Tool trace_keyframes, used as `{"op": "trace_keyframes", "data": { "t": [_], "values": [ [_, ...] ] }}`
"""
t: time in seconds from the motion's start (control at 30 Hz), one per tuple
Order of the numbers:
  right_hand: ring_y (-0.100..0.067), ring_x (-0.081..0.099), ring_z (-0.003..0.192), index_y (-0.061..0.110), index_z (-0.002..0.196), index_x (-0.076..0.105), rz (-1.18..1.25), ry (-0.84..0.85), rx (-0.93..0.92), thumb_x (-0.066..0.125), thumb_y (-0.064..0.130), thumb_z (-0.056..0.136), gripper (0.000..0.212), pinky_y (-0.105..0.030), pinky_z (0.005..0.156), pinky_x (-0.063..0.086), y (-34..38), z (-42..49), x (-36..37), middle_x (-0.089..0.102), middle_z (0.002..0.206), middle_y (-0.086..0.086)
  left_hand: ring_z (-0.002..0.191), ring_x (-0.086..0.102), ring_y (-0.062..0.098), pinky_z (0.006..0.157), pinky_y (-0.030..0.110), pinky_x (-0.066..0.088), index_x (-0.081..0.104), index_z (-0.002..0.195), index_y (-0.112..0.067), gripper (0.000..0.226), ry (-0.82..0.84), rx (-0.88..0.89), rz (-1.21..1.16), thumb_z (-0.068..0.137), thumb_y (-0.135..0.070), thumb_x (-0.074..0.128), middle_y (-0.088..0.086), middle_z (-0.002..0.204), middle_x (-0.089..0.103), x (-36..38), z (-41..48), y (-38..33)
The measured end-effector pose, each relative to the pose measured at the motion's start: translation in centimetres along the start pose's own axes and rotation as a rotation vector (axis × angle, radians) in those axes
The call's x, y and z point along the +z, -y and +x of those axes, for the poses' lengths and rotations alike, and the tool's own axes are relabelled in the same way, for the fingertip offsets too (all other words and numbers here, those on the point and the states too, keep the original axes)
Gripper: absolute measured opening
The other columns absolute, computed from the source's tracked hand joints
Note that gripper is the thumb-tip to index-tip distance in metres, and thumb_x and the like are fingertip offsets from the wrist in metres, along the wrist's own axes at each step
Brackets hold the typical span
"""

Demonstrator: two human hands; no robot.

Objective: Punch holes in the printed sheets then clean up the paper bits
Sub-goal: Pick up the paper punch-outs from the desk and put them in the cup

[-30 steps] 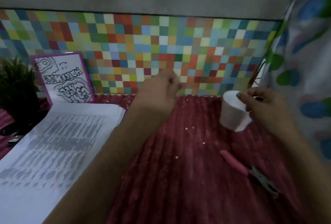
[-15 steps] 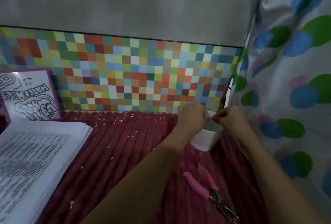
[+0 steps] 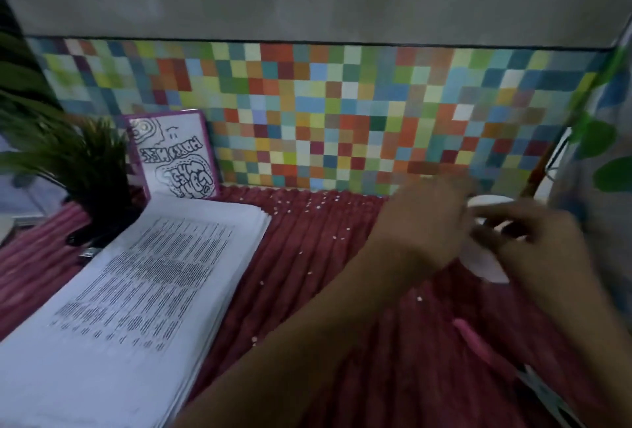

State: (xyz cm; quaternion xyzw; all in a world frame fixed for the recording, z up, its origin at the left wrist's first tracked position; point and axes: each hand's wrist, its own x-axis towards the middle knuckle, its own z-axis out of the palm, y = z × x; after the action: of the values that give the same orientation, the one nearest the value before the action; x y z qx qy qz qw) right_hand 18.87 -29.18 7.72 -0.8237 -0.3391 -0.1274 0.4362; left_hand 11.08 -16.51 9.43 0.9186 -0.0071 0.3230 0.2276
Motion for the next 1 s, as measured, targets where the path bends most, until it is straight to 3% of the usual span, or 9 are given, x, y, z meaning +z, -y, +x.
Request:
{"op": "trace_keyframes", "data": {
  "t": [0.07, 0.13, 0.23, 0.37, 0.43, 0.57, 0.7, 0.87, 1.0],
  "values": [
    [0.003, 0.062, 0.069, 0.025, 0.077, 0.075, 0.141, 0.182, 0.039, 0.075, -0.003, 0.075, 0.028, -0.007, 0.059, 0.042, 1.7, -3.0, 2.2, 0.066, 0.075, 0.009, 0.079, 0.061, 0.012, 0.072, 0.021, 0.046, 0.067, 0.088, -0.018, 0.009, 0.016, -0.032, 0.035, 0.091, -0.013, 0.060, -0.001, 0.088, 0.067, -4.2, -4.5, 1.2],
    [0.005, 0.063, 0.075, 0.031, 0.071, 0.077, 0.142, 0.288, 0.005, 0.079, 0.008, 0.072, 0.024, -0.008, 0.065, 0.041, 1.2, -5.3, 5.1, 0.067, 0.072, 0.012, 0.068, 0.056, 0.005, 0.062, 0.019, 0.042, 0.063, 0.076, -0.023, 0.013, 0.072, -0.152, 0.159, 0.089, -0.021, 0.060, -0.010, 0.076, 0.062, -7.5, -9.5, 3.6],
    [0.006, 0.061, 0.077, 0.032, 0.076, 0.078, 0.075, 0.402, 0.001, 0.078, 0.014, 0.067, 0.020, -0.005, 0.066, 0.039, 0.3, -7.3, 8.2, 0.065, 0.070, 0.019, 0.063, 0.060, 0.004, 0.052, 0.013, 0.035, 0.069, 0.079, -0.027, 0.023, 0.126, -0.406, 0.268, 0.076, -0.044, 0.053, -0.017, 0.069, 0.062, -9.8, -16.2, 7.2],
    [-0.006, 0.061, 0.075, 0.026, 0.081, 0.080, -0.018, 0.433, 0.038, 0.083, 0.017, 0.072, 0.013, -0.007, 0.072, 0.038, 1.2, -8.7, 10.0, 0.067, 0.080, 0.007, 0.073, 0.065, 0.004, 0.057, 0.006, 0.031, 0.073, 0.086, -0.033, 0.034, 0.216, -0.567, 0.179, 0.070, -0.059, 0.057, -0.021, 0.077, 0.059, -8.8, -20.5, 8.7],
    [-0.009, 0.060, 0.074, 0.022, 0.085, 0.080, -0.077, 0.384, 0.054, 0.083, 0.018, 0.073, 0.013, -0.010, 0.069, 0.037, 1.5, -8.8, 10.5, 0.066, 0.083, 0.003, 0.085, 0.066, 0.006, 0.059, 0.014, 0.036, 0.073, 0.094, -0.032, 0.025, 0.201, -0.618, 0.221, 0.075, -0.048, 0.074, -0.014, 0.091, 0.062, -8.0, -20.7, 8.6],
    [-0.015, 0.062, 0.072, 0.017, 0.083, 0.080, -0.196, 0.320, 0.041, 0.084, 0.010, 0.070, 0.015, -0.027, 0.071, 0.043, 2.0, -9.3, 11.7, 0.066, 0.080, 0.003, 0.071, 0.068, 0.015, 0.058, 0.025, 0.047, 0.075, 0.080, -0.020, 0.023, 0.140, -0.681, 0.191, 0.064, -0.028, 0.090, -0.007, 0.085, 0.062, -7.2, -21.0, 8.8],
    [-0.016, 0.060, 0.064, 0.014, 0.071, 0.077, -0.212, 0.264, 0.013, 0.084, -0.003, 0.065, 0.019, -0.025, 0.064, 0.042, 1.7, -9.2, 12.2, 0.068, 0.074, 0.000, 0.051, 0.061, 0.009, 0.043, 0.024, 0.045, 0.068, 0.059, -0.022, 0.029, 0.093, -0.621, 0.218, 0.050, -0.025, 0.096, -0.009, 0.069, 0.058, -6.4, -21.4, 9.3],
    [-0.016, 0.061, 0.069, 0.016, 0.071, 0.072, -0.195, 0.257, 0.016, 0.079, -0.002, 0.072, 0.019, -0.027, 0.070, 0.041, 1.2, -9.0, 12.3, 0.066, 0.076, 0.002, 0.049, 0.059, 0.016, 0.036, 0.030, 0.047, 0.062, 0.059, -0.018, 0.029, 0.089, -0.601, 0.189, 0.058, -0.014, 0.092, -0.005, 0.069, 0.055, -5.8, -21.9, 9.8],
    [-0.007, 0.064, 0.070, 0.024, 0.066, 0.068, -0.038, 0.259, 0.149, 0.074, 0.001, 0.079, 0.027, -0.010, 0.069, 0.042, 0.7, -8.5, 11.7, 0.070, 0.076, 0.010, 0.051, 0.061, 0.020, 0.038, 0.031, 0.047, 0.059, 0.064, -0.017, 0.033, 0.045, -0.586, 0.190, 0.060, -0.003, 0.088, -0.002, 0.074, 0.057, -6.0, -21.7, 9.8]
  ]
}}
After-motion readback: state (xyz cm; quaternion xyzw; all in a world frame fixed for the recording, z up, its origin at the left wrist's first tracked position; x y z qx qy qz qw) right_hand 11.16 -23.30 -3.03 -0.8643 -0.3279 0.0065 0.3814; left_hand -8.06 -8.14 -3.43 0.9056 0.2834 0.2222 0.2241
